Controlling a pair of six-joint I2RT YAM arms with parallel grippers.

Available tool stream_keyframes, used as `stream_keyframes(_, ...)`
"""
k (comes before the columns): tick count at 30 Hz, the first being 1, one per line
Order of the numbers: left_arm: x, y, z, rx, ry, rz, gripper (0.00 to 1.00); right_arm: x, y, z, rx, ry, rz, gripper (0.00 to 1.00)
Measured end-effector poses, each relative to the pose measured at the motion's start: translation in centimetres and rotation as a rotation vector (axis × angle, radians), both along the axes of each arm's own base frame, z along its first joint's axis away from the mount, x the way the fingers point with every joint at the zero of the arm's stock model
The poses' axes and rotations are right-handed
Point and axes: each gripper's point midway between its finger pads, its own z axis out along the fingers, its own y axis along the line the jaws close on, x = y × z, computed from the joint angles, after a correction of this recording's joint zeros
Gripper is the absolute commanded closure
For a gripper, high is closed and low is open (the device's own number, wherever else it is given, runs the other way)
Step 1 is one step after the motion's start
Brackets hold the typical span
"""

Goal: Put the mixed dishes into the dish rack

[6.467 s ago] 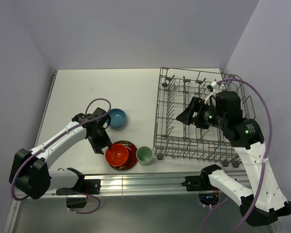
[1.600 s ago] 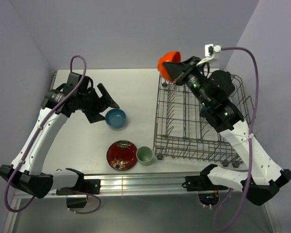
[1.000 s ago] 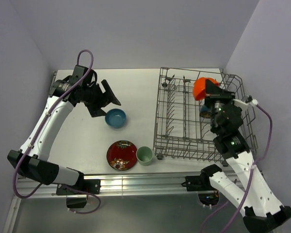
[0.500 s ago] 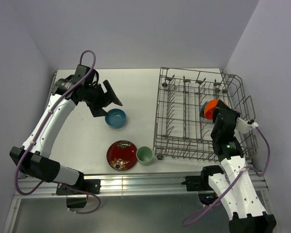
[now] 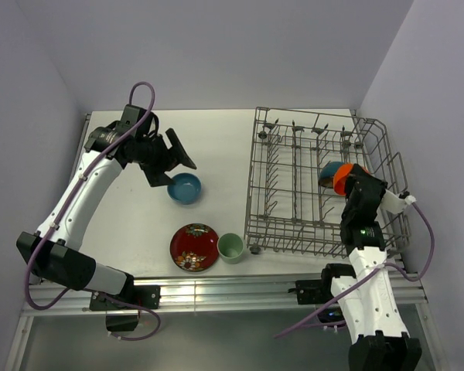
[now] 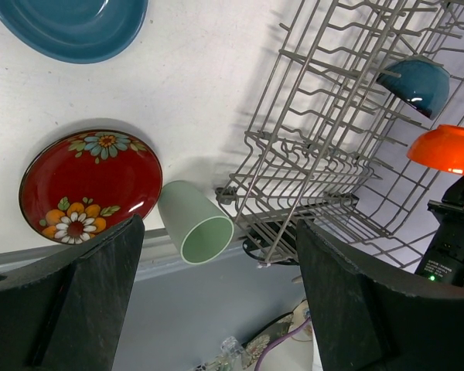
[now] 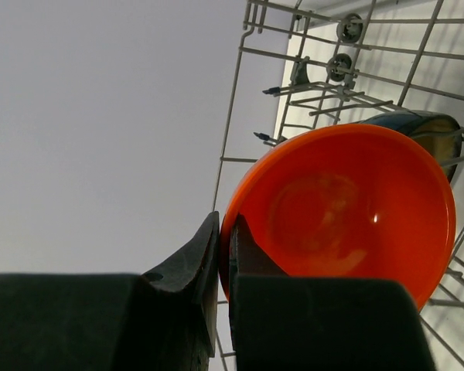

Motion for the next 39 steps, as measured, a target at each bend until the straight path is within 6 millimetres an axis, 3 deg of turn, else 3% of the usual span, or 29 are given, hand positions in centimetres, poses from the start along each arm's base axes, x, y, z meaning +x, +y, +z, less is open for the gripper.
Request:
stream_keyframes(8, -0.4, -0.1, -0.5, -0.01, 0.001, -0.005, 0.15, 0.5, -0.1, -1.7, -0.014, -0.011, 0.055, 1.0)
stream_keyframes(18, -0.3, -0.2, -0.2, -0.024, -0.022, -0.005, 0.15, 1.1, 0.3, 0.7, -0.044, -0.13, 0.107, 1.0)
stream_keyframes(28, -0.1, -0.4, 0.2, -0.05, -0.048, 0.003, 0.15, 1.0, 1.0, -0.9, -0.018, -0.085, 0.147, 1.0)
stream_keyframes(35, -0.3, -0.5, -1.1, -0.058, -0.025, 0.012, 0.15, 0.3, 0.9, -1.7, 0.001, -0.004, 0.14, 1.0)
stream_keyframes(39, -0.1, -0.6, -1.0, -0.067, -0.032, 0.014, 0.15, 0.1, 0.7, -1.0, -0.01, 0.037, 0.143, 1.0)
